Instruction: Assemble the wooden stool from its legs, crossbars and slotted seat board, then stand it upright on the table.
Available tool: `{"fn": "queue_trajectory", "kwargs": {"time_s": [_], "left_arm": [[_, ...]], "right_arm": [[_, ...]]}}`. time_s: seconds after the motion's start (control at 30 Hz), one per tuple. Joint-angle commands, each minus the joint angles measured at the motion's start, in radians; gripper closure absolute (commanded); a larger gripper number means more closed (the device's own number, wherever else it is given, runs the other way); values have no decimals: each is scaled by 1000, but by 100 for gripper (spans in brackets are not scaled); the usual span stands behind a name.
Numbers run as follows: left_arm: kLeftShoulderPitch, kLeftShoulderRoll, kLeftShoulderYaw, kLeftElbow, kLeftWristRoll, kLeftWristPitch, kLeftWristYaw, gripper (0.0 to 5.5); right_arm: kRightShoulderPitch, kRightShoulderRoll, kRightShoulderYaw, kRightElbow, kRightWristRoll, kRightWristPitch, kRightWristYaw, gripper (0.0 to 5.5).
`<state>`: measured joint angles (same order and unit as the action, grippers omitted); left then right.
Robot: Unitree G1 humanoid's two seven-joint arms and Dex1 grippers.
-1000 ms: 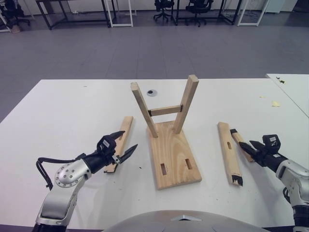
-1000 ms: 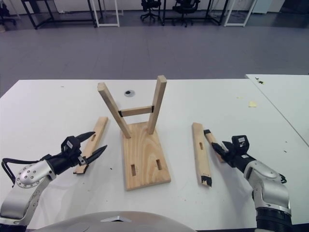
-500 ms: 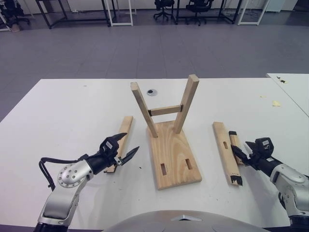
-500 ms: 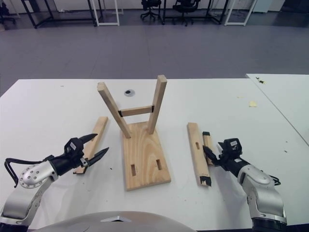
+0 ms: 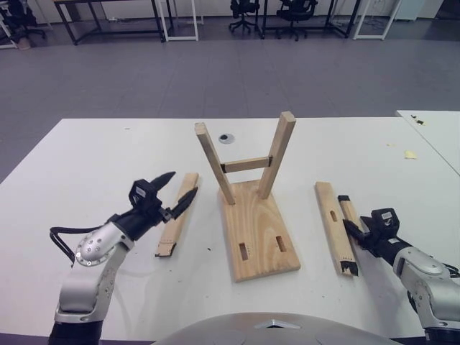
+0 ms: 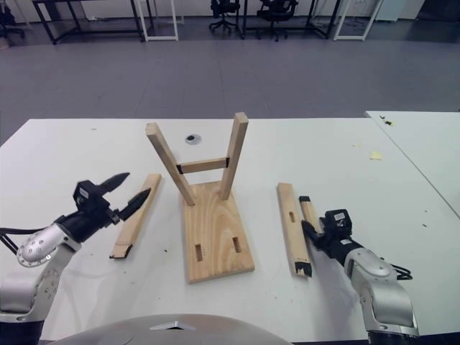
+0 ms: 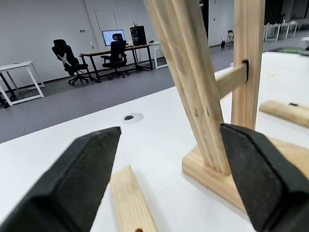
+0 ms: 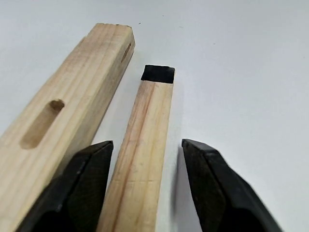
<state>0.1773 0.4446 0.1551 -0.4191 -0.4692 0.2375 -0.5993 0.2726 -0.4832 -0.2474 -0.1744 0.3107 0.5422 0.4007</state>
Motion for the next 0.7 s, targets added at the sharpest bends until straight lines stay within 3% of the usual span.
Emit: {"fn": "queue_trajectory", "kwargs": {"time_s": [0.03, 0.13, 0.23, 0.37, 0.43, 0.53, 0.63, 0.7], "left_arm": [[-33, -4, 51, -33, -88, 81, 40, 174], [-64, -10, 96, -63, -167, 138, 88, 174], [-126, 6, 159, -88, -279, 208, 141, 174], [-408, 44, 236, -91, -567, 324, 275, 174], [-557, 38, 217, -76, -702, 369, 341, 174], [-778, -34, 128, -11, -866, 419, 421, 174], [-903, -95, 56, 78, -906, 446, 454, 174], [-946, -122, 49, 118, -904, 436, 467, 193]], "right_arm": [[2, 13, 21, 49, -33, 51, -37, 355], [-11, 19, 11, 53, -38, 27, -58, 408], [-103, 12, -56, 43, -31, -18, -113, 419], [-434, -57, -124, -82, 18, -42, -148, 419], [-617, -86, -76, -151, 28, -37, -133, 419], [-860, -27, 115, -266, 49, -39, -73, 419], [-933, 44, 243, -346, 77, -47, -33, 419], [-921, 74, 250, -388, 116, -55, -16, 419]]}}
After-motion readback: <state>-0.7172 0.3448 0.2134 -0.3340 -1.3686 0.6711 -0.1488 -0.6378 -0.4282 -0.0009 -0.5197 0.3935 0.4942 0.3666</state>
